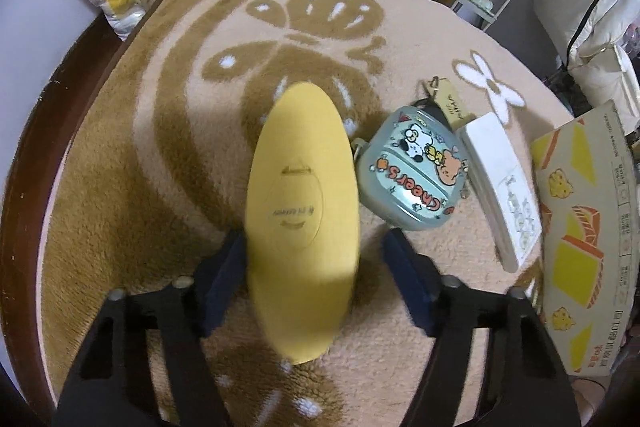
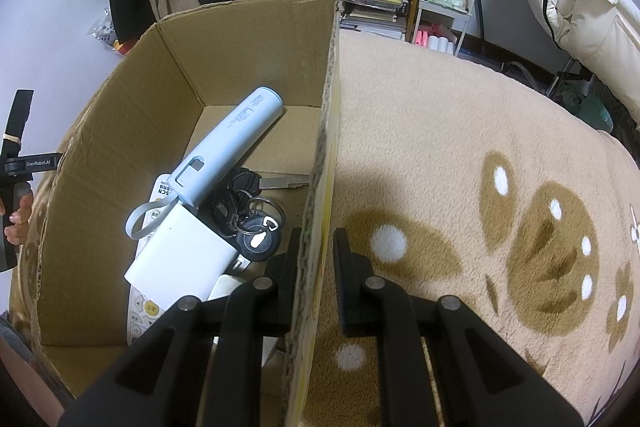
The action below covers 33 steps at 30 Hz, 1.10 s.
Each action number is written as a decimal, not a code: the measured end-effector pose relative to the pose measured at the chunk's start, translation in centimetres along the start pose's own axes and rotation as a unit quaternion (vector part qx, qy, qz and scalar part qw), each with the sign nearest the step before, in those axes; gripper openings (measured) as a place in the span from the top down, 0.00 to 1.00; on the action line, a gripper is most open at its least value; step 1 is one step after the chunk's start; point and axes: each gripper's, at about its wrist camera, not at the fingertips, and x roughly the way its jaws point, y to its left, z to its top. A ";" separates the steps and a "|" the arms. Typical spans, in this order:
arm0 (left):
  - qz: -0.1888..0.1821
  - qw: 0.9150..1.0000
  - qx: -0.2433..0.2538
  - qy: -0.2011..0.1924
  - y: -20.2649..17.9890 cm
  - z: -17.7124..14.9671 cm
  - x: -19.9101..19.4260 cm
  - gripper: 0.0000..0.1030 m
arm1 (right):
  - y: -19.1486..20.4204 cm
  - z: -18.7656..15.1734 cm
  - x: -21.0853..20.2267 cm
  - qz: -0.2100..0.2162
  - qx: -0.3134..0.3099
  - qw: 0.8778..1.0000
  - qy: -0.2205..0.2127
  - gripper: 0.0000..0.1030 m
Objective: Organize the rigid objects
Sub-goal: 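Grasp the yellow oval fan edgewise with the left tool and lift it, then carry the fan over the box and release it inside with the left tool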
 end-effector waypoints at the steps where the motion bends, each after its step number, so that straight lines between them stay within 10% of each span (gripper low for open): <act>1: -0.003 1.000 -0.002 0.001 0.0 0.0 -0.1 0.43 | 0.0 0.0 0.0 0.000 0.000 1.000 0.000 0.87; 13: 0.007 1.000 -0.020 0.001 -0.2 0.0 -0.3 0.58 | 0.0 0.0 0.0 0.000 0.000 1.000 0.000 0.87; 21: 0.054 0.998 0.009 -0.004 -1.1 -0.6 -1.8 0.91 | 0.0 0.0 0.0 0.000 0.000 1.000 0.000 0.87; 33: 0.101 0.994 0.018 -0.037 -3.1 -1.3 -5.1 0.93 | 0.3 0.0 0.1 0.001 -0.001 1.000 -0.001 0.87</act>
